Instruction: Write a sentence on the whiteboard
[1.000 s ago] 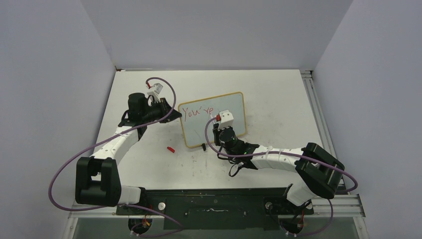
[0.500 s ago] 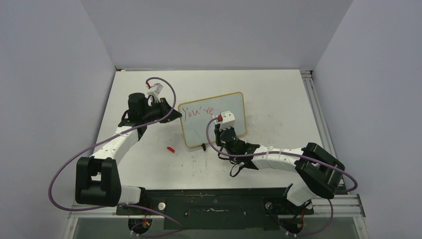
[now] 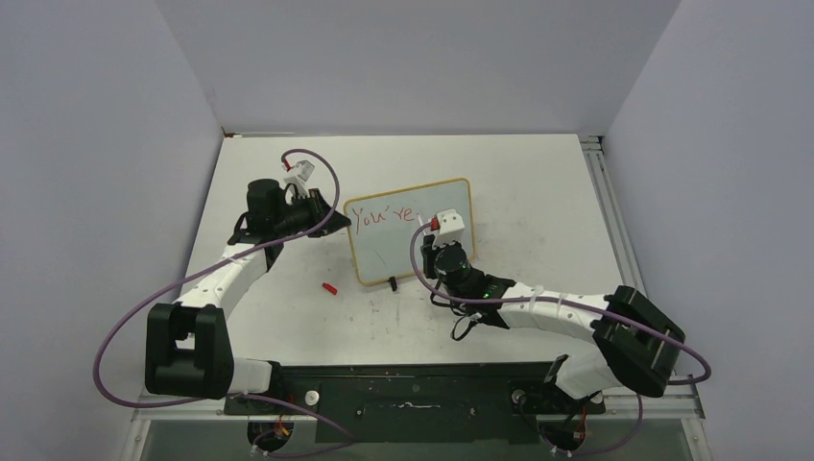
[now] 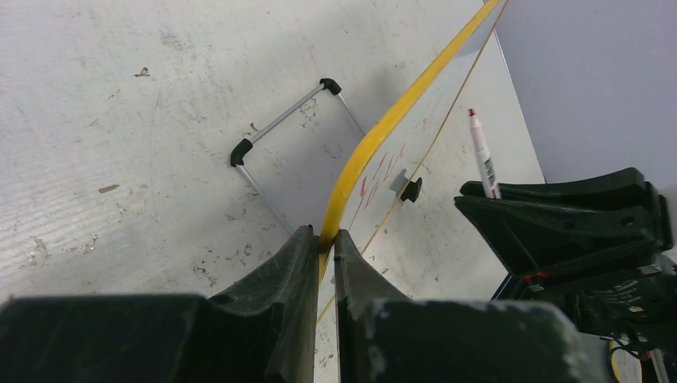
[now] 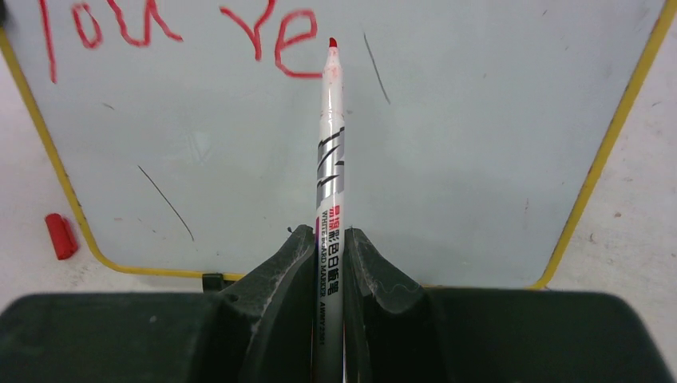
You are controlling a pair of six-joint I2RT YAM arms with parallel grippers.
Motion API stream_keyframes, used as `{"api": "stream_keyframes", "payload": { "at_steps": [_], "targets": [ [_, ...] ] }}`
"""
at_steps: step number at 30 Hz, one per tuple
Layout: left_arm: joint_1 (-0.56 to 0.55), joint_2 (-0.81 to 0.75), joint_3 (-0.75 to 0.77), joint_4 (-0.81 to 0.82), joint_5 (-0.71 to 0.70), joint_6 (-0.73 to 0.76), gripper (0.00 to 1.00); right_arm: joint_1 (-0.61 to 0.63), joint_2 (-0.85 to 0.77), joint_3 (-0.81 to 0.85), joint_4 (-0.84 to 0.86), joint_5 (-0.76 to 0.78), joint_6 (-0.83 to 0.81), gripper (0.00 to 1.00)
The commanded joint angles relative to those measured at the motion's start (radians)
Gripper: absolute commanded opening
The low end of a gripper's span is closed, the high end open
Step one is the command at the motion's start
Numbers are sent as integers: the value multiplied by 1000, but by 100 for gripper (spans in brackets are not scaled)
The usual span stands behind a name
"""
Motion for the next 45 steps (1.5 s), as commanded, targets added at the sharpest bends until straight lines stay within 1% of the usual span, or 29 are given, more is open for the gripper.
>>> {"api": "stream_keyframes", "payload": {
  "at_steps": [1,7,12,17,35,45],
  "targets": [
    [8,-41,22,43,15,-3,0,-9,-117,8,6,19,-34,5],
    [7,-43,18,43,13,-1,0,-86,-114,25,-5,-14,-65,5],
    [7,-42,20,43,14,1,0,-112,-85,51,10,-42,-92,5],
    [8,-41,21,43,19,2,0,-137,-60,79,11,-101,-102,5],
    [8,-41,21,43,22,3,0,-166,11,149,-76,-143,-77,5],
    [8,-44,21,44,24,4,0,-167,14,122,-103,-167,-48,5]
  ]
}}
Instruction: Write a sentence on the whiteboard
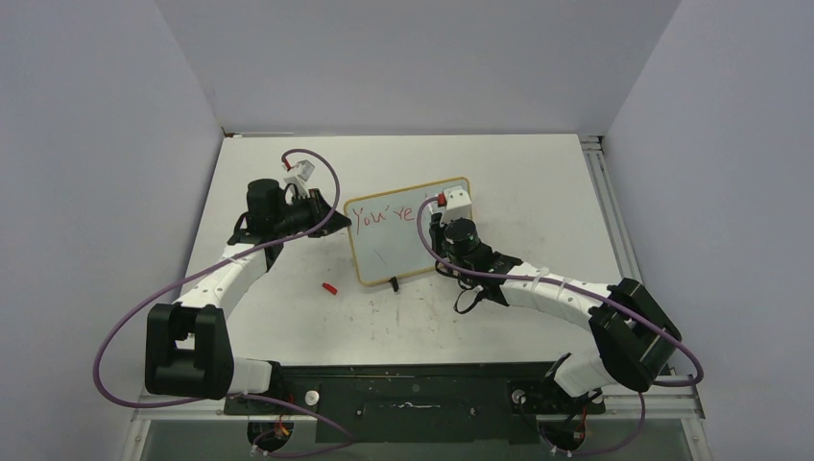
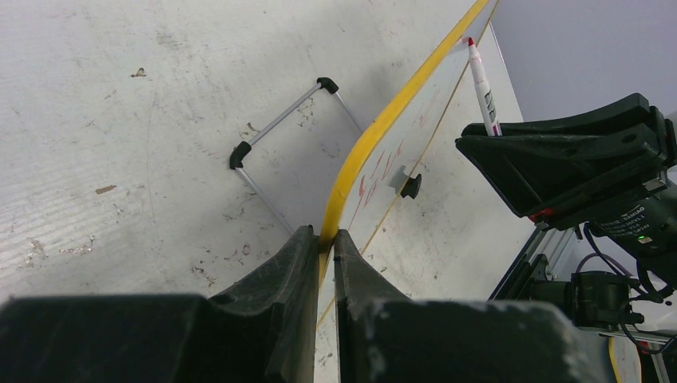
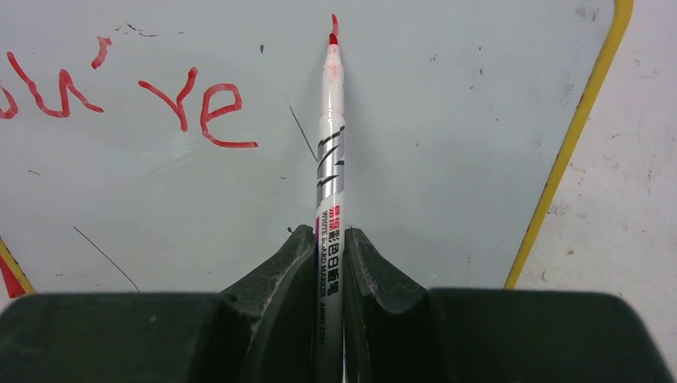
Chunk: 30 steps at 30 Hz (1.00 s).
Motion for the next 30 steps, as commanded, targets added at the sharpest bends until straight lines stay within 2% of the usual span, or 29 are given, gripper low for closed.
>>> {"api": "stream_keyframes", "payload": {
  "at_steps": [1,18,30],
  "targets": [
    [8,-42,21,43,15,1,0,-6,3,8,-9,-24,23,5],
    [8,-47,18,43,16,1,0,22,-39,-94,-36,-34,81,5],
    [7,-53,15,41,14,19,0,13,-62,-27,-81,39,36,5]
  ]
}}
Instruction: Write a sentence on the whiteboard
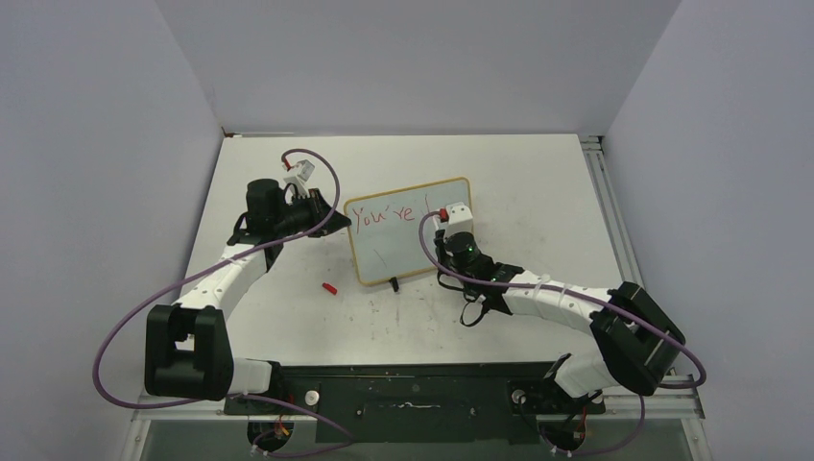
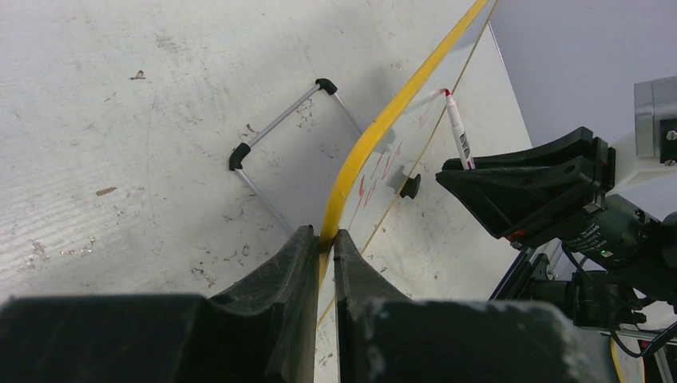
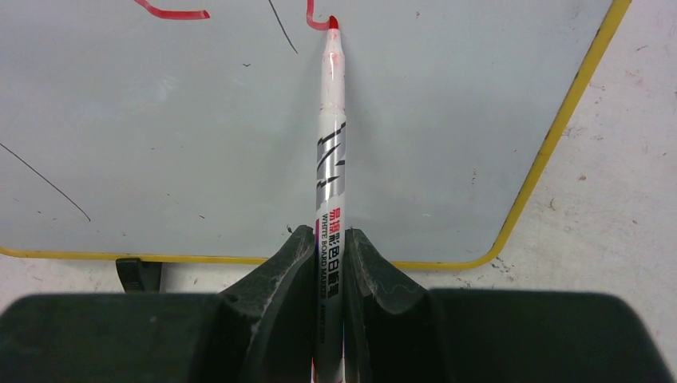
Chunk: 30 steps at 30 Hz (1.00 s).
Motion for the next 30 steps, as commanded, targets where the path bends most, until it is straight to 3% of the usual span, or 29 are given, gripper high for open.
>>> {"api": "stream_keyframes", "payload": {
  "at_steps": [1,30],
  "targets": [
    [6,-50,15,40,11,21,0,-8,-38,66,-5,42,-29,5],
    [6,-49,17,34,14,29,0,-30,14,108,1,-17,-65,5]
  ]
}}
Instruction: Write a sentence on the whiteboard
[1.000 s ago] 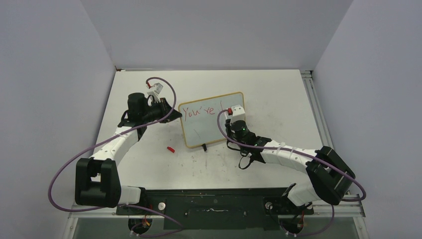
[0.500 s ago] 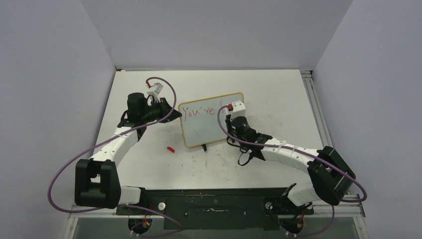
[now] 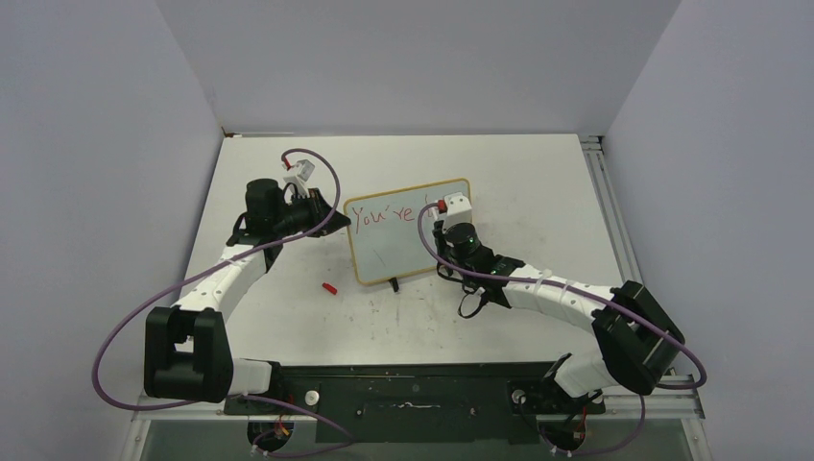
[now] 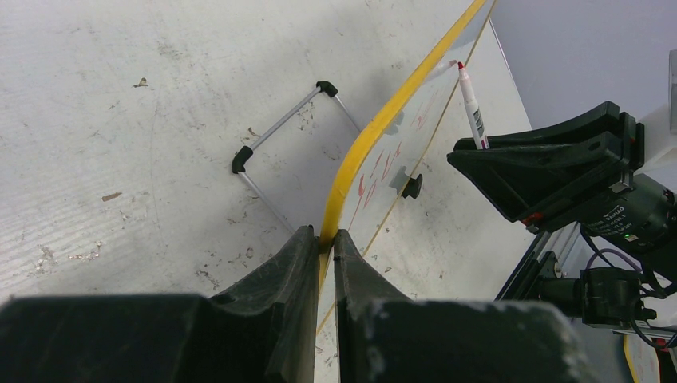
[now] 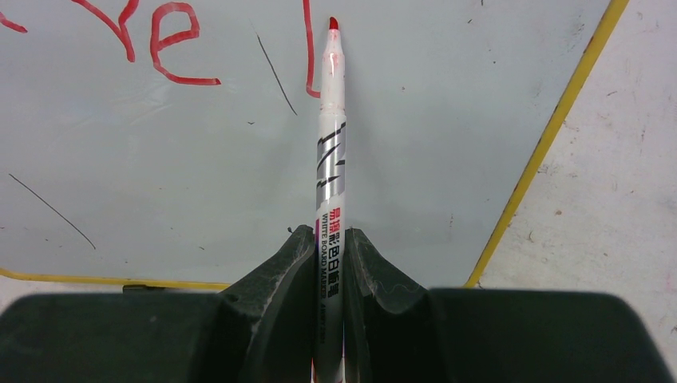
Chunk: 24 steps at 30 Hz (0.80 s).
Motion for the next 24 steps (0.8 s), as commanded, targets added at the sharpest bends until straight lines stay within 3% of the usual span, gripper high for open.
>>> {"api": "stream_keyframes", "payload": {
  "at_steps": [1,24],
  "targets": [
    [7,-39,17,35,13,5,0,-8,11,38,23,-22,-4,5],
    [7,-46,17,37,15,0,0,-9,24,-12,-19,-35,45,5]
  ]
}}
